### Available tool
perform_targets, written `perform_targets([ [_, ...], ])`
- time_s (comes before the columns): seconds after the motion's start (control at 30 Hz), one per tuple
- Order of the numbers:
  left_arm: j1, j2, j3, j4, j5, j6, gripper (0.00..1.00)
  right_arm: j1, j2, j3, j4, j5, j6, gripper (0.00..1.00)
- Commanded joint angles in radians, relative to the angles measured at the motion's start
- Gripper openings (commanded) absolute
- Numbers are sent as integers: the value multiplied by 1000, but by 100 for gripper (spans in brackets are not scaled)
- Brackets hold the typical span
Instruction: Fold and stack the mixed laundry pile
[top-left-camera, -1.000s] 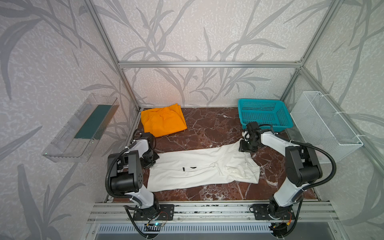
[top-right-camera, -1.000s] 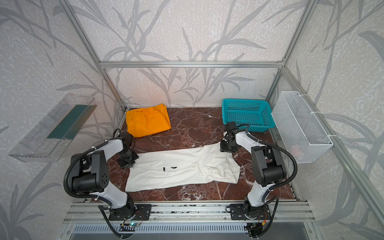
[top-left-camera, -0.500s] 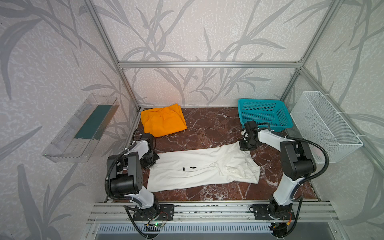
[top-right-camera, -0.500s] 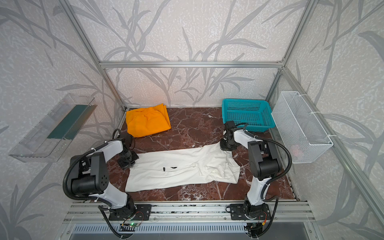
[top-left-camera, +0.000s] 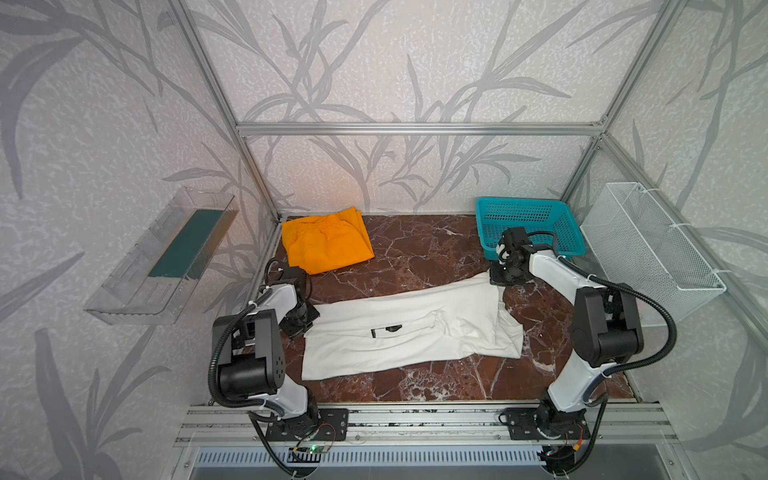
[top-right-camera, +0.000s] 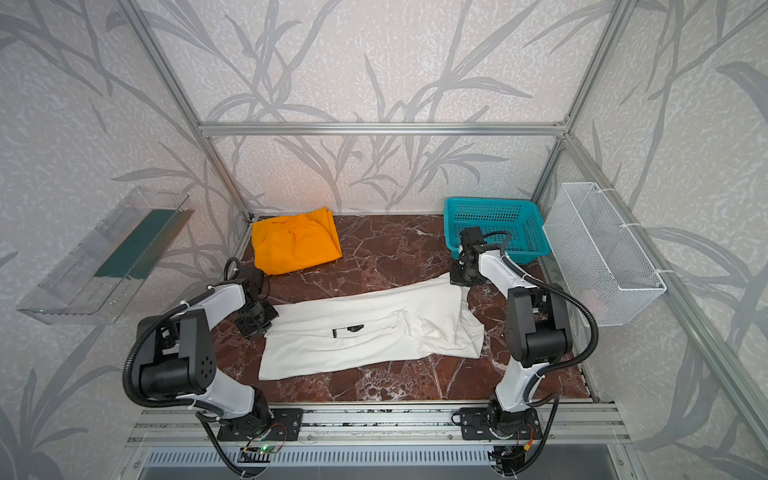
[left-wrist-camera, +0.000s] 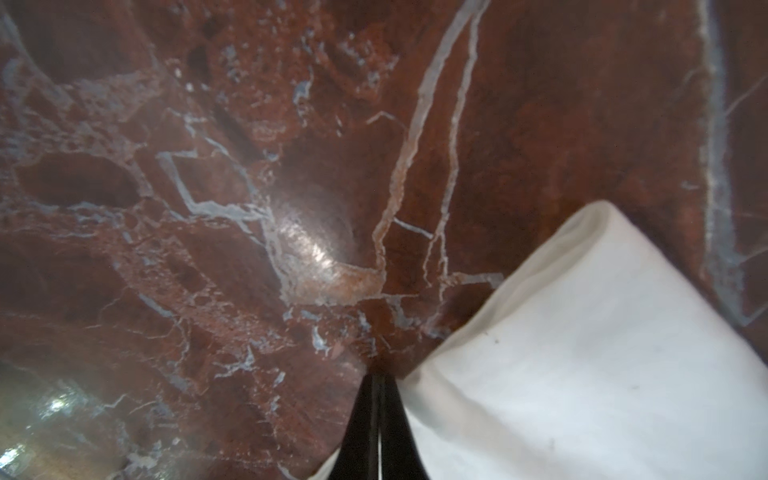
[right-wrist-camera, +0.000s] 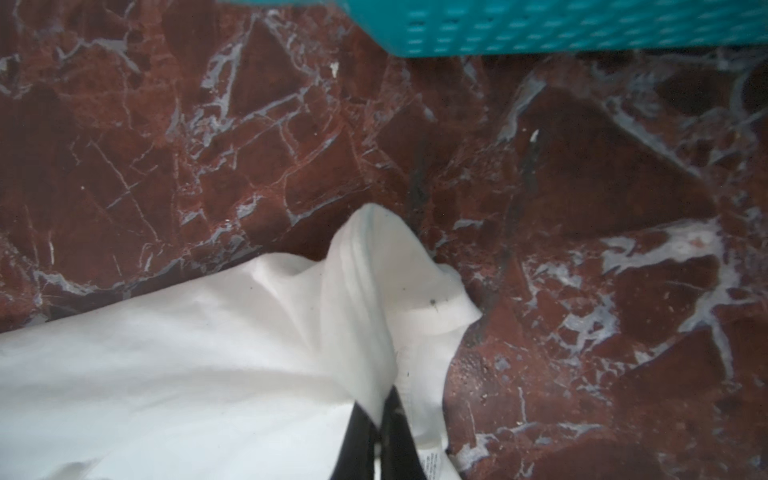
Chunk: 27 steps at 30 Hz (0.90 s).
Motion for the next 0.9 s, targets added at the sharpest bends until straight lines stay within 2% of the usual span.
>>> perform_targets([
  [0.0,-2,3,-12,-3,15,-20,1,-10,34,-6,-37,-6,4,5],
  [0.1,-2,-3,-10,-15,33,-20,15,-9,46,-20,-35,-9,10,10],
  [0.17,-2,-17,1,-37,33,-19,22,-10,43,-18,-40,-2,9,22],
  [0.23,-2,-35,19,-55,30,-15,25,-9,28,-12,-50,8,5,36],
  [0.33,-2,-64,59,-74,47,1,27,-7,-20,-11,-65,22,-3,44],
  [0.47,-3,-92,127,-100,90,33,28,20,-116,-51,-88,40,-2,46],
  [0.57,-6,-114,180,-126,106,62,32,57,-154,-99,-99,10,8,46],
  [0.7,-11,-156,233,-143,127,118,49,154,-163,-158,-110,4,39,44],
  [0.87,-16,-210,263,-147,164,197,59,250,-126,-221,-54,-38,127,42],
])
